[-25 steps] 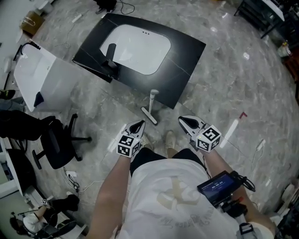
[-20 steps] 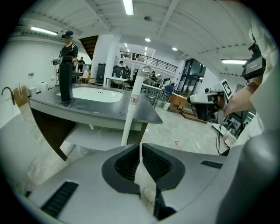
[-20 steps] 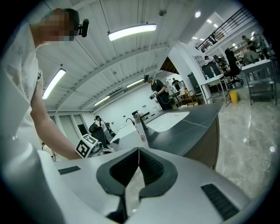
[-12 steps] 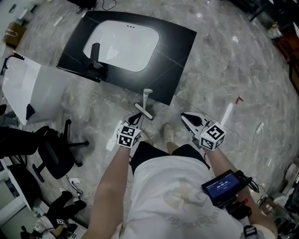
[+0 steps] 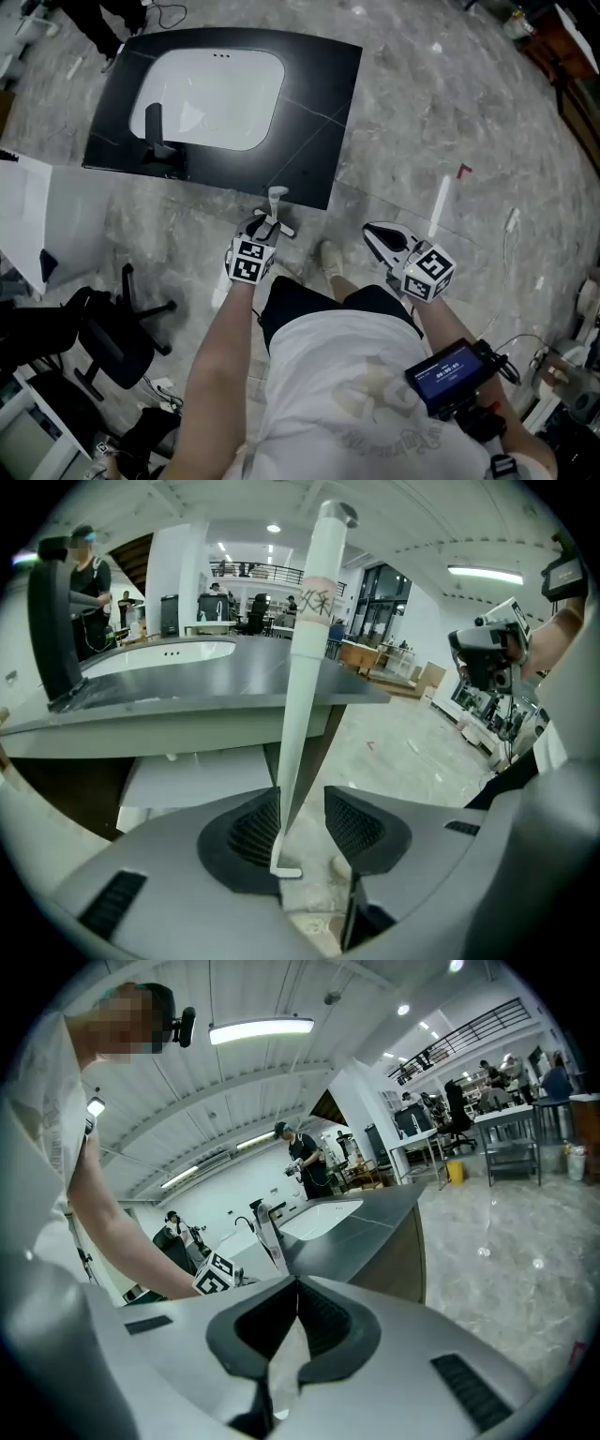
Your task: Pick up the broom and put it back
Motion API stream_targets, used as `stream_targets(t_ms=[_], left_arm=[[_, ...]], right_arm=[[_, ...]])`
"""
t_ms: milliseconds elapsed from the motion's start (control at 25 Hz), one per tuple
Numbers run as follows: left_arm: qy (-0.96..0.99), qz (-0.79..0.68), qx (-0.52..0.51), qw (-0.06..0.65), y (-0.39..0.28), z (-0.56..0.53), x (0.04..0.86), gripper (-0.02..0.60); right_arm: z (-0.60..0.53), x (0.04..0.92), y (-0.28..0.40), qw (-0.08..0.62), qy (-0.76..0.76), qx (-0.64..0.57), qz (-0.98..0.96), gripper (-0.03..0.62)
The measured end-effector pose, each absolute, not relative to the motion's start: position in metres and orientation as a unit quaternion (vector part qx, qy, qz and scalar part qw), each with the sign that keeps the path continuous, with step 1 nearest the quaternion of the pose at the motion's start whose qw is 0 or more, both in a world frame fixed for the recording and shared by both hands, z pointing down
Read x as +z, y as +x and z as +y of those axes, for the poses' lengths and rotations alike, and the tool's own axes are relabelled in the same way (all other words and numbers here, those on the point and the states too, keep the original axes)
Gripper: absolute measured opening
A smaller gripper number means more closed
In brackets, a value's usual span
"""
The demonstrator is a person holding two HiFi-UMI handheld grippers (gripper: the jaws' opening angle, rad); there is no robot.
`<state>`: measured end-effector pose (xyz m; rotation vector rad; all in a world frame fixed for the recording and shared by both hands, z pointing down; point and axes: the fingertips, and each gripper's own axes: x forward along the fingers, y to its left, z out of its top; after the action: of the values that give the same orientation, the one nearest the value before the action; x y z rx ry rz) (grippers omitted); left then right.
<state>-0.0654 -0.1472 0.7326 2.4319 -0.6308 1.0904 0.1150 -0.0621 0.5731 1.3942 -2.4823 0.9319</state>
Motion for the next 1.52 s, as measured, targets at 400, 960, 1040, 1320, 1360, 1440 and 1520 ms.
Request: stream_targets(t_ms=[400,960,1040,1320,1360,1440,1520], left_arm=[[0.859,-0.191,0.439,0.181,-0.052,-0.175,0.769,0.181],[0.861,-0.182,0.449,0.157,-0.041,-0.166,0.771,0.094],[0.861,-0.189,0.446,0.153,-0.044,-0.162,0.766,0.094],[0.856,-0.209,0.445,0.156,-0.066,-0.135,0.757,0.092],[0.856,-0.217,0.443,0.158,-0.070,-0.132,0.754,0.092],[0.852,-0.234,0.438,0.164,-0.077,-0.126,0.749,0.092],[0.851,-0.249,0.428,0.173,-0.083,-0.117,0.743,0.092]], right_arm=[[-0.058,0.573,0.146,0.066,0.526,0.317,-0.787,0.018],[-0.036,0.569,0.165,0.054,0.568,0.321,-0.756,0.017],[-0.033,0.569,0.165,0.052,0.563,0.320,-0.760,0.017],[-0.027,0.568,0.162,0.057,0.533,0.315,-0.783,0.018],[-0.028,0.567,0.162,0.058,0.527,0.313,-0.788,0.017],[-0.029,0.565,0.159,0.059,0.515,0.310,-0.797,0.017],[-0.026,0.564,0.156,0.062,0.503,0.308,-0.805,0.017]])
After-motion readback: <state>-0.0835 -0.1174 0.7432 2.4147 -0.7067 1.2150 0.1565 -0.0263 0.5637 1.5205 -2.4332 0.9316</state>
